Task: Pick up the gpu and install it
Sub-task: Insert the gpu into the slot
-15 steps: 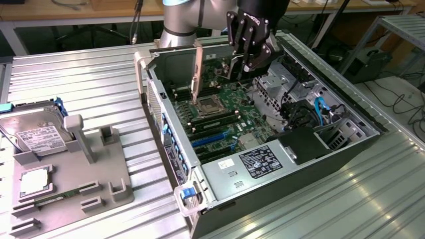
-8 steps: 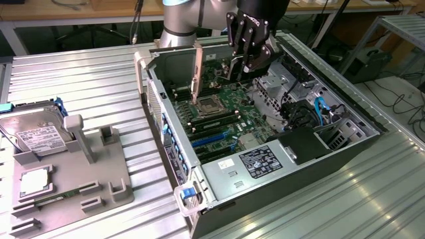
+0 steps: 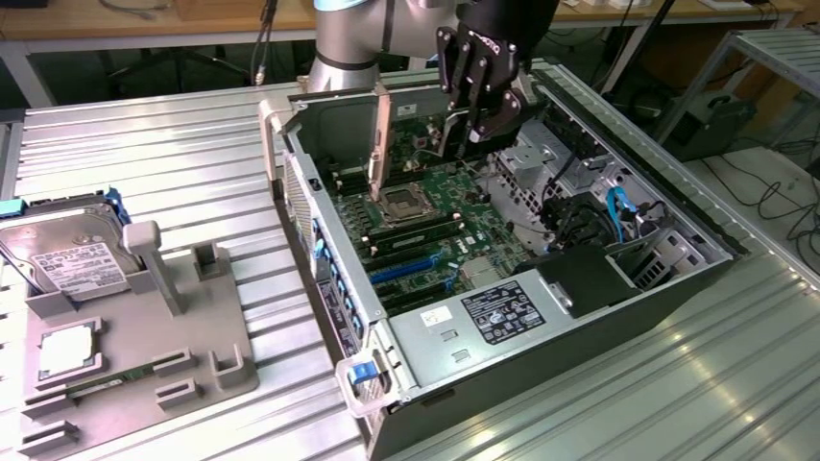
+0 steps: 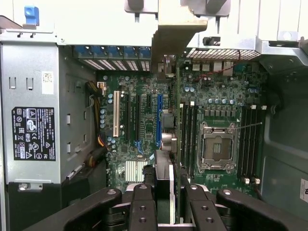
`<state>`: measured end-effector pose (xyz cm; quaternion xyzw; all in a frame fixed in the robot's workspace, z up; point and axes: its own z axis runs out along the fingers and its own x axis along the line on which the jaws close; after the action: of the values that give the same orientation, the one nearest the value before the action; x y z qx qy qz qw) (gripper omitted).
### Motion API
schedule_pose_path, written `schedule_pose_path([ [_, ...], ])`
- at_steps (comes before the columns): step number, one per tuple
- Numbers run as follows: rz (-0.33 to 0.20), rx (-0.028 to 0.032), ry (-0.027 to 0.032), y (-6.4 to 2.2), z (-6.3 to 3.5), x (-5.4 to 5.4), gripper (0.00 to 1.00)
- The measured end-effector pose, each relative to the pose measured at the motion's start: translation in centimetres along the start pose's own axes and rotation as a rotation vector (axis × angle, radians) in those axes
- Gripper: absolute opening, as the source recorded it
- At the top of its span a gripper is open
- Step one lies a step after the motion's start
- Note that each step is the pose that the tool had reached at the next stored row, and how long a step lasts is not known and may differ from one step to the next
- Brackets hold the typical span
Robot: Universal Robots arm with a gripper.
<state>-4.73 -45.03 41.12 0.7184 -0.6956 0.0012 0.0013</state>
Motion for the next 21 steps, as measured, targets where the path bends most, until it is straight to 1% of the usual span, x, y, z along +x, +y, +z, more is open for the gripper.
schedule_pose_path([
  [16,0.000,0.0000,0.0000,0.00,0.97,0.0,0.28],
  [19,0.017,0.0000,0.0000,0.00,1.34,0.0,0.28],
  [20,0.055,-0.0003,0.0001,0.00,1.96,0.0,0.28],
  [21,0.073,-0.0022,0.0000,0.00,2.80,0.0,0.28],
])
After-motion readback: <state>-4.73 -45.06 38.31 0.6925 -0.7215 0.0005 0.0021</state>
